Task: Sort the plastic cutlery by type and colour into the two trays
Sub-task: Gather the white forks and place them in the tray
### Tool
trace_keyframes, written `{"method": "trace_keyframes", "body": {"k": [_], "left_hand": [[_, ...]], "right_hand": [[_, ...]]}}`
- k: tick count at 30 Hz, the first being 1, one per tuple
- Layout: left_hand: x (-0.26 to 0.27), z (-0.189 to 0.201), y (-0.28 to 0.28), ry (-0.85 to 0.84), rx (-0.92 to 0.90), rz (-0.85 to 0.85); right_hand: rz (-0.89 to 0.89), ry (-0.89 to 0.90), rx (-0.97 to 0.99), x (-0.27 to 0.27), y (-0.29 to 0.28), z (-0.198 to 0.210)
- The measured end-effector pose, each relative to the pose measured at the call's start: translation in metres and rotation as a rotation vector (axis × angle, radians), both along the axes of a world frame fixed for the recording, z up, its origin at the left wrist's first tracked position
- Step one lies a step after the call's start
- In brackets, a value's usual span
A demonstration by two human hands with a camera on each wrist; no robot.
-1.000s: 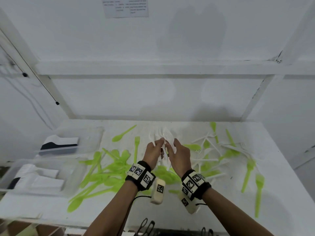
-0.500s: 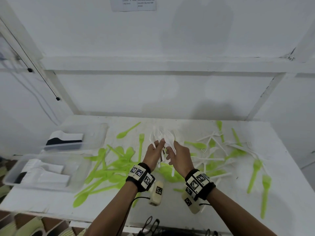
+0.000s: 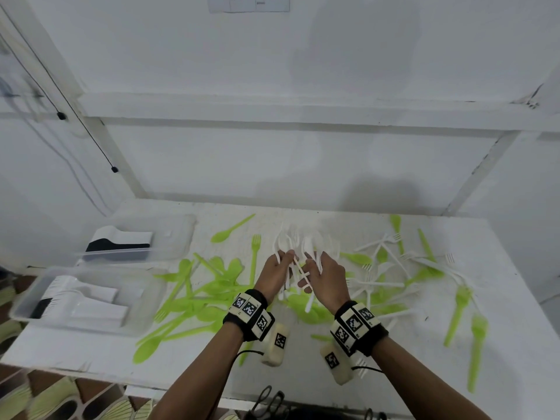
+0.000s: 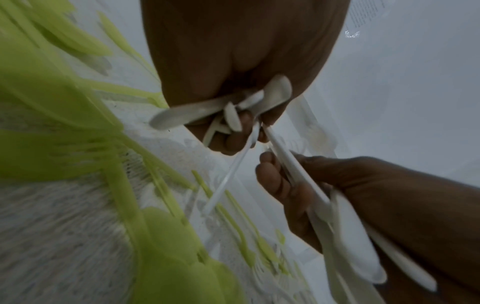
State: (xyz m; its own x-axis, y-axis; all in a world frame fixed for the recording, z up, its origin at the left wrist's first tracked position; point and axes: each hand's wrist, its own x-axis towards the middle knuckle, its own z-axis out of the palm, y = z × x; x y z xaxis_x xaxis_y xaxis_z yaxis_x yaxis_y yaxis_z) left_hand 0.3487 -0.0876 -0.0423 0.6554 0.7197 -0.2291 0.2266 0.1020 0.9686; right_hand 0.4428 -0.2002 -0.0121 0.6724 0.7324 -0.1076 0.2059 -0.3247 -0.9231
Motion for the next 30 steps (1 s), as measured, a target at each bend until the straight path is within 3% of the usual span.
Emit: {"method": "trace_keyframes", "body": {"k": [4, 9, 16, 22, 26, 30], "left_hand": [[-0.001, 0.0, 0.001, 0.088, 0.052, -0.086], [0.001, 0.008, 0.001, 0.096, 0.186, -0.106], [0.006, 0.005, -0.003, 0.017, 0.06, 0.016], [0.009, 0.0, -0.004, 0.031, -0.134, 0.165], [0.013, 0.003, -0.008, -0.021, -0.228, 0.175], [0.013, 0.005, -0.004, -0.041, -0.267, 0.171]], "right_hand": [[-0.019, 0.025, -0.032, 0.01, 0.0, -0.016], [-0.013, 0.133, 0.055, -0.005, -0.004, 0.001], [-0.108, 0.185, 0.067, 0.003, 0.0, -0.009], [-0.193, 0.078, 0.065, 0.009, -0.006, -0.014], [-0.155, 0.022, 0.1, 0.002, -0.005, -0.012], [-0.125, 0.082, 0.153, 0.001, -0.007, -0.014]]}}
